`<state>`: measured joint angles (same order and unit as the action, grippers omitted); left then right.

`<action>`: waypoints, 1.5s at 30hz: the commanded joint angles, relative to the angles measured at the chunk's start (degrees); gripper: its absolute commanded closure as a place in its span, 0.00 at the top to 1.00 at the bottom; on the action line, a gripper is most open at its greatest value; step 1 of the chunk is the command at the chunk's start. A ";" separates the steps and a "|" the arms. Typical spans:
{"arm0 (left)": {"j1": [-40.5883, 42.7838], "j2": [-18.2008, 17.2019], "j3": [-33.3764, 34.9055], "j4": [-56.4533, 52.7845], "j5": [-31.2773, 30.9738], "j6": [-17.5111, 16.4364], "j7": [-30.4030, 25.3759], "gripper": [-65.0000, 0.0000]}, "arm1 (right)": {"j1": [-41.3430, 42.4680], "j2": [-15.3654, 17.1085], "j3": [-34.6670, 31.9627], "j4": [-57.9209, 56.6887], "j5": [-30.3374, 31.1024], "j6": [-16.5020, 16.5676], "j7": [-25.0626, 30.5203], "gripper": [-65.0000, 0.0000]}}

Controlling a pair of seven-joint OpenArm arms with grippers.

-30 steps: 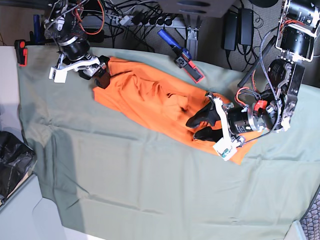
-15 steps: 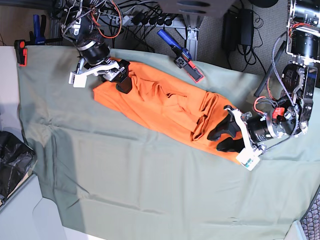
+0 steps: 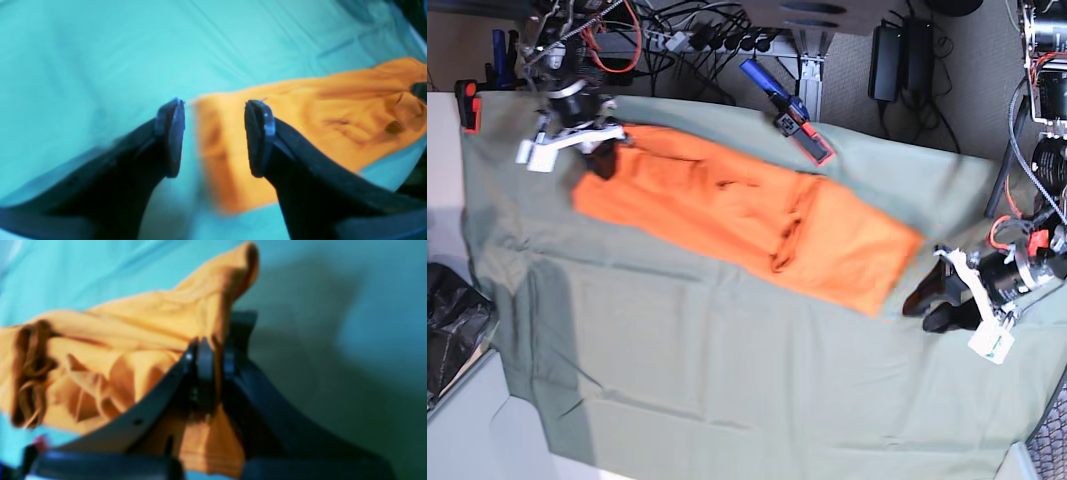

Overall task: Fold the T-shirt properly
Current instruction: 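Fold the strip again toward the collar with the right gripper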

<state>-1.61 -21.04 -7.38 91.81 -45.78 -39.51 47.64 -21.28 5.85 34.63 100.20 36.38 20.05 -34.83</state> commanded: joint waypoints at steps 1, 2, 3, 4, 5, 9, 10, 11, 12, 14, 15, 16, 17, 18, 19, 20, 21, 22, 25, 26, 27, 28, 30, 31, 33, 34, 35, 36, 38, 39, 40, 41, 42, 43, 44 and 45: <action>-0.90 -1.22 -1.31 1.14 -1.88 -0.49 -0.68 0.50 | -0.02 1.90 2.40 0.92 0.50 4.85 1.60 0.00; -0.68 -1.88 -2.21 1.14 -2.54 -0.49 -0.61 0.50 | -0.02 2.91 4.31 0.92 0.72 4.85 1.55 0.00; -0.33 -2.62 -3.04 1.14 -3.06 -0.49 -0.61 0.50 | -0.04 3.89 6.12 0.92 1.51 4.85 1.22 0.00; 0.02 -3.32 -3.80 1.14 -3.34 -0.49 -0.59 0.50 | -0.02 4.76 7.80 0.94 3.17 4.85 0.42 0.00; 0.44 -4.04 -4.44 1.14 -3.32 -0.49 -0.59 0.50 | 0.00 5.64 9.22 1.01 5.68 4.87 -0.42 0.00; 1.95 -6.71 -5.81 1.14 -3.41 -0.49 -0.59 0.50 | 0.00 5.84 10.08 3.78 9.27 5.03 -2.71 0.00; 2.16 -7.19 -5.84 1.14 -3.34 -0.49 -0.59 0.50 | 0.00 5.11 9.42 5.11 9.66 5.07 -2.71 0.00; 2.36 -7.63 -5.84 1.14 -3.41 -0.49 -0.59 0.50 | -0.02 4.02 8.50 6.75 9.73 5.07 -2.71 0.00; 2.49 -7.89 -5.84 1.14 -3.58 -0.49 -0.57 0.50 | -0.02 2.51 7.39 8.68 9.68 5.07 -2.73 0.00; 2.73 -8.28 -5.84 1.14 -4.20 -0.49 -0.22 0.50 | -0.02 -1.18 4.35 12.94 9.42 5.07 -2.71 0.00; 2.73 -8.39 -5.84 1.14 -4.79 -0.49 0.09 0.50 | -0.02 -3.21 2.38 15.02 8.81 5.07 -2.71 0.00; 2.71 -8.39 -5.84 1.14 -5.22 -0.49 0.26 0.50 | 0.00 -5.22 0.04 16.92 7.80 5.07 -2.62 0.00; 2.71 -8.37 -5.84 1.14 -5.68 -0.49 0.28 0.50 | 0.00 -7.17 -2.51 18.49 6.99 5.07 -2.38 0.00; 2.71 -8.37 -5.84 1.14 -5.97 -0.49 0.28 0.50 | 0.02 -9.07 -5.14 19.67 5.88 5.07 -1.77 0.00; 2.71 -8.37 -5.84 1.14 -6.10 -0.49 0.28 0.50 | 0.09 -10.86 -7.85 20.46 4.55 5.07 -0.90 0.00; 2.71 -8.37 -5.84 1.14 -6.10 -0.49 0.28 0.50 | 0.39 -12.48 -10.51 20.74 2.95 5.07 -0.07 0.00; 2.71 -8.37 -5.84 1.14 -6.10 -0.49 0.28 0.50 | 0.94 -13.86 -13.07 20.65 1.07 5.07 0.55 0.00; 2.73 -8.37 -5.84 1.14 -6.14 -0.49 0.33 0.50 | 1.62 -14.40 -15.58 20.44 -0.85 5.05 1.22 0.00; 2.75 -8.52 -5.81 1.14 -7.41 -0.49 1.38 0.50 | 3.82 -14.45 -22.95 18.91 -8.15 5.05 3.28 0.00; 2.73 -8.55 -5.81 1.14 -7.56 -0.49 1.57 0.50 | 4.57 -14.45 -24.90 18.23 -10.78 5.05 4.02 0.00; 2.75 -8.70 -5.81 1.14 -7.61 -0.49 1.53 0.50 | 5.18 -14.45 -26.56 17.40 -12.79 5.03 4.66 0.00; 2.73 -8.87 -5.81 1.14 -7.61 -0.49 1.51 0.50 | 5.73 -14.47 -27.98 16.33 -14.05 5.03 5.14 0.00; 2.71 -9.31 -5.81 1.14 -8.09 -0.49 1.51 0.50 | 6.82 -14.47 -30.34 13.73 -15.19 5.03 5.57 0.00; 2.73 -9.49 -5.81 1.14 -8.55 -0.49 1.53 0.50 | 7.37 -14.47 -31.32 12.28 -15.65 5.03 5.57 0.00; 2.71 -9.46 -5.81 1.14 -8.85 -0.49 1.51 0.50 | 8.33 -14.45 -32.87 9.29 -17.03 5.03 5.70 0.00; 2.73 -9.44 -5.81 1.14 -8.94 -0.49 1.51 0.50 | 8.63 -14.43 -33.55 7.93 -17.49 5.05 5.75 0.00; 2.73 -9.46 -5.81 1.14 -8.92 -0.49 1.51 0.50 | 8.98 -14.43 -34.07 6.75 -17.88 5.05 5.75 0.00; 2.73 -9.46 -5.81 1.14 -8.92 -0.49 1.51 0.50 | 9.35 -14.40 -34.53 5.70 -18.32 5.05 5.75 0.07; 2.73 -9.46 -5.81 1.14 -8.92 -0.49 1.51 0.50 | 9.75 -14.40 -35.36 4.66 -19.71 5.05 6.19 0.39; 2.73 -9.46 -5.81 1.14 -8.92 -0.49 1.51 0.50 | 9.88 -14.38 -35.85 4.57 -20.13 5.07 6.56 0.53; 2.71 -9.46 -5.81 1.14 -8.92 -0.49 1.51 0.50 | 10.12 -14.21 -36.41 4.57 -20.11 5.07 6.73 0.64; 2.73 -9.46 -5.81 1.14 -8.92 -0.49 1.51 0.50 | 10.32 -14.01 -37.16 4.59 -20.11 5.07 6.78 0.68; 2.73 -9.46 -5.81 1.14 -8.92 -0.49 1.51 0.50 | 10.47 -13.77 -37.97 4.59 -20.09 5.05 6.78 0.68; 2.73 -9.46 -5.81 1.14 -8.92 -0.49 1.53 0.50 | 10.49 -13.60 -38.93 4.59 -20.06 5.05 6.80 0.68; 2.73 -9.46 -5.81 1.14 -8.92 -0.49 1.53 0.50 | 10.47 -13.44 -39.91 4.59 -19.85 5.05 6.80 0.68; 2.71 -9.46 -5.81 1.14 -8.94 -0.49 1.51 0.50 | 10.45 -13.46 -40.87 4.59 -19.65 5.05 6.78 0.68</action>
<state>2.04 -29.52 -12.78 91.88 -53.60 -39.46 50.17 -11.27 -7.42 -6.00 103.81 15.75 20.12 -29.56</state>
